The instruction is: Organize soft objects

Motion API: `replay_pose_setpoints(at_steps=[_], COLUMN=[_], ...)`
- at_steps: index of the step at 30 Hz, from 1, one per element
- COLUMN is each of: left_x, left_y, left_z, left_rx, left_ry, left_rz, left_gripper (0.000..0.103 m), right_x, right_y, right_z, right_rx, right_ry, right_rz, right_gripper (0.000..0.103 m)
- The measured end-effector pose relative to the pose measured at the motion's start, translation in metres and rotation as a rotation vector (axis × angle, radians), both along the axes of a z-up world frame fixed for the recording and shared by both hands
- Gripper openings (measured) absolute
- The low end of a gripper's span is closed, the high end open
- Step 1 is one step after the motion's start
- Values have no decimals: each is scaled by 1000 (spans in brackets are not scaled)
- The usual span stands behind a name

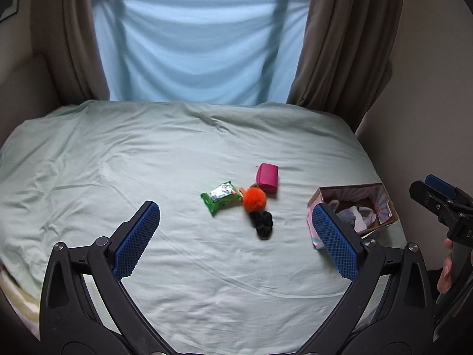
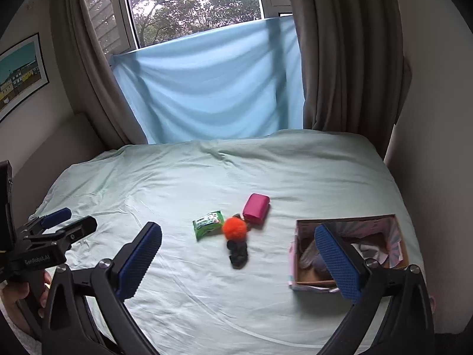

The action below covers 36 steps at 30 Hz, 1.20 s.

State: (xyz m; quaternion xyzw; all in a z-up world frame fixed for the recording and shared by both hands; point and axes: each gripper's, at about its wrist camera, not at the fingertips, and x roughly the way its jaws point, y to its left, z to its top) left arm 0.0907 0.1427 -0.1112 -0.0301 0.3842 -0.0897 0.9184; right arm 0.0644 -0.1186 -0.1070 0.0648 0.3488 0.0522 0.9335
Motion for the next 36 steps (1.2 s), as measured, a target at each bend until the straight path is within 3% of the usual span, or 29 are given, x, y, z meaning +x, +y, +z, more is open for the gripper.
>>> replay_pose_setpoints(at_steps=[9,16,22,36], left_x=[58,114,160,257], left_y=[37,44,29,-31], left_z=[-27,-72,-127,-303], left_rx=[5,17,29,159], left_ry=[36,73,109,189], left_rz=[-125,-203,-288,-488], left_gripper=[103,103,103,101], right_x=[32,66,93,160], right_y=[43,62,72,67], right_z=[-20,-64,-123,-292], right_rx=[-11,-22,-26,-57], right_ry=[-24,20,77,229], right_rz=[-62,-72,-64,-109], right_gripper=[103,103,103,101])
